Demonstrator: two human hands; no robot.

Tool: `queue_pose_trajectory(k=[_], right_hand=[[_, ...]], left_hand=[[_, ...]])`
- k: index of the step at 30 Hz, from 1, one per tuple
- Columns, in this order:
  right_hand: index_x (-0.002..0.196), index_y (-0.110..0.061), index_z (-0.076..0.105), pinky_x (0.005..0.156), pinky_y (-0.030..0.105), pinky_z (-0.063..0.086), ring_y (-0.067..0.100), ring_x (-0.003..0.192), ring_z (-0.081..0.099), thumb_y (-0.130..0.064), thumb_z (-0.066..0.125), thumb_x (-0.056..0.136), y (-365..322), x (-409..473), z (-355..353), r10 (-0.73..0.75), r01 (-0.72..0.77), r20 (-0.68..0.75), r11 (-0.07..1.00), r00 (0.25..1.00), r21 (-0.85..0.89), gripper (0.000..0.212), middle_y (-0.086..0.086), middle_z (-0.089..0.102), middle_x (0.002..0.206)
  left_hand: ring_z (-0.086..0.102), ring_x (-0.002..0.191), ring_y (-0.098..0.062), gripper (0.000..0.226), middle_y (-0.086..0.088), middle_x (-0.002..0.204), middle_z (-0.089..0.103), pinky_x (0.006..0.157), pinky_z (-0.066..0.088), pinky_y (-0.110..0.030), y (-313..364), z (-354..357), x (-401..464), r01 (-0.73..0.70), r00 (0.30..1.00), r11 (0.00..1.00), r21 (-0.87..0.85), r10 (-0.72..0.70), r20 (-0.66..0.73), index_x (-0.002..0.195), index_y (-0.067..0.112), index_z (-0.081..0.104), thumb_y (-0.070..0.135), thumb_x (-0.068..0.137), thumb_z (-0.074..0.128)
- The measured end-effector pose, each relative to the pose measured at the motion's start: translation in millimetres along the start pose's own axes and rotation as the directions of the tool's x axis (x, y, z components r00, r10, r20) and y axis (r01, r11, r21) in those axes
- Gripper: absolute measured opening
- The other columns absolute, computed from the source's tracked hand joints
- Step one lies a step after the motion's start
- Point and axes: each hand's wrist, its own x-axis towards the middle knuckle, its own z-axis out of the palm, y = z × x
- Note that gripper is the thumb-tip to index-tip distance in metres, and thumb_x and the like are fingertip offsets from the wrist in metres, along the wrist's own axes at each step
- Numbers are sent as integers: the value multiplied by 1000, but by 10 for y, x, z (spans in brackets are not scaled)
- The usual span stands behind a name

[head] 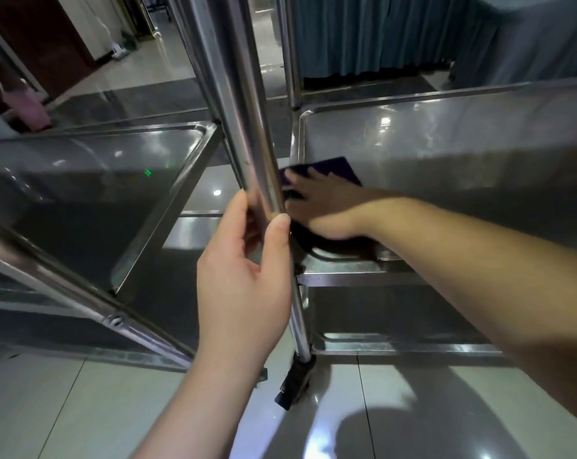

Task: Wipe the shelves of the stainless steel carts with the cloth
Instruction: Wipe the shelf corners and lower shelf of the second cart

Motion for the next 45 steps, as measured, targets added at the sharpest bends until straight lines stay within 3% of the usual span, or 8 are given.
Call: queue_pose_trajectory(k=[4, 14, 25, 28, 32, 35, 38, 45], right_hand=[[149, -67, 4, 114, 29, 10, 4, 154, -2, -64, 16, 87, -38, -870, 301, -55, 63, -88, 994, 995, 92, 63, -29, 1, 165], [160, -44, 2, 126, 45, 5, 23, 157, -5, -66, 9, 79, 980, -1542, 56, 617, -611, -151, 787, 773, 87, 85, -16, -5, 169], [157, -35, 28, 121, 63, 4, 44, 154, 2, -45, 14, 102, -66, 437, -90, 50, -51, -45, 999, 998, -14, 57, 4, 10, 171], [157, -49, 23, 122, 58, 9, 32, 157, 0, -71, 10, 86, -30, 41, 17, -46, 45, 33, 999, 998, 26, 75, -2, 7, 172], [150, -63, 6, 117, 25, 7, -11, 142, -7, -82, 3, 87, 437, -890, 228, -180, 188, -80, 975, 980, 115, 66, -40, 0, 158], [148, -69, 9, 123, 33, 3, 2, 151, -1, -82, 7, 86, 1115, -1071, 26, 78, -73, -97, 995, 992, 61, 63, -33, 5, 163], [156, -52, 21, 124, 51, 12, 35, 155, 14, -67, 22, 101, 1866, -891, -278, 449, -448, -187, 893, 874, 50, 57, -6, 10, 171], [151, -15, 42, 119, 65, 16, 32, 152, 24, -25, 27, 110, 1649, -1, -622, 287, -314, -137, 913, 948, -261, 44, 11, 32, 163]], left_hand=[[64, 82, -8, 10, 14, 91, 66, 70, 43, -10, -37, 6, -5, -30, 999, 999, 23, 30, -15, 113, 23, 64, 19, 105, 58], [69, 94, -6, 14, 13, 99, 72, 82, 49, -12, -46, 17, 23, 20, 1000, 998, -51, -19, 18, 114, 28, 67, 24, 104, 58], [69, 101, 1, 21, 24, 104, 72, 85, 46, -6, -63, 25, 17, -9, 1000, 999, -41, 8, -16, 122, 29, 66, 21, 104, 59], [69, 102, -3, 19, 23, 106, 71, 86, 46, -8, -118, 21, 19, -31, 999, 999, -14, 31, -16, 121, 30, 65, 28, 104, 57], [69, 96, -2, 17, 21, 104, 71, 83, 47, -8, -152, 51, 9, -57, 997, 998, -10, 57, -43, 118, 36, 64, 32, 104, 56], [66, 89, -1, 14, 20, 98, 69, 79, 46, -8, -168, 65, 3, -82, 996, 997, 10, 82, -45, 114, 41, 62, 32, 104, 56], [66, 89, -2, 14, 18, 97, 69, 79, 47, -8, -168, 63, -5, -82, 995, 997, 9, 82, -47, 113, 42, 61, 32, 104, 56], [65, 89, -5, 13, 17, 96, 68, 82, 47, -13, -209, 74, 24, -65, 997, 998, 4, 66, -40, 113, 30, 64, 33, 104, 56]])
